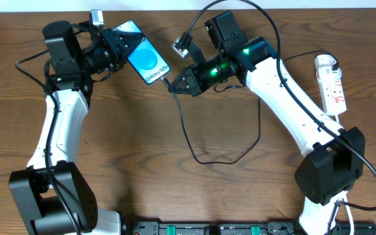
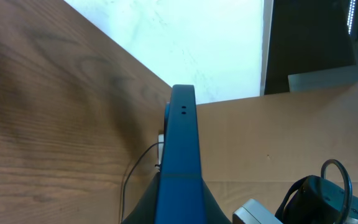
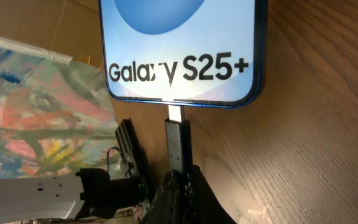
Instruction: Plug charger to phone and switch on socket
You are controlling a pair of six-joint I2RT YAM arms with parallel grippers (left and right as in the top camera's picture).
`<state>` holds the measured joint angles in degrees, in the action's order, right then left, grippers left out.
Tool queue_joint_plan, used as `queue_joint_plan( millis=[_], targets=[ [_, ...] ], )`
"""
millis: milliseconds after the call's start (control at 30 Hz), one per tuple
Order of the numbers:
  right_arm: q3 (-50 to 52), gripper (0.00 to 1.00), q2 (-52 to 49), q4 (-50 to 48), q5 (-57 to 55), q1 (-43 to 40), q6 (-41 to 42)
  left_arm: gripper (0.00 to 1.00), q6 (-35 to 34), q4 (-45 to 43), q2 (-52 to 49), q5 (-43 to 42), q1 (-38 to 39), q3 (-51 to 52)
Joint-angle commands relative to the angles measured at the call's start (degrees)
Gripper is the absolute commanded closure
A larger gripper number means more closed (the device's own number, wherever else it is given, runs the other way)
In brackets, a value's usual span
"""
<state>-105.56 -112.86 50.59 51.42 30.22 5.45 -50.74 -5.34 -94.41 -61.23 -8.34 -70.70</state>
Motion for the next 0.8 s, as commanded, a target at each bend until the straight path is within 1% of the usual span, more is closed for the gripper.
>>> queue_joint_plan(
  millis=[0, 300, 767],
  targets=[
    [-0.4, 0.99, 0.0, -0.9, 0.2, -0.6, 0.1, 0.93, 1.2, 0.2, 0.0, -4.4, 1.1, -1.1],
    [-0.4, 0.99, 0.0, -1.1, 0.2, -0.6, 0.1, 0.93, 2.5, 2.5, 0.0, -4.4, 1.1, -1.1],
    [-0.4, 0.99, 0.0, -1.9, 0.8, -0.5, 1.4, 0.93, 2.7, 2.5, 0.0, -4.3, 1.1, -1.1]
  ],
)
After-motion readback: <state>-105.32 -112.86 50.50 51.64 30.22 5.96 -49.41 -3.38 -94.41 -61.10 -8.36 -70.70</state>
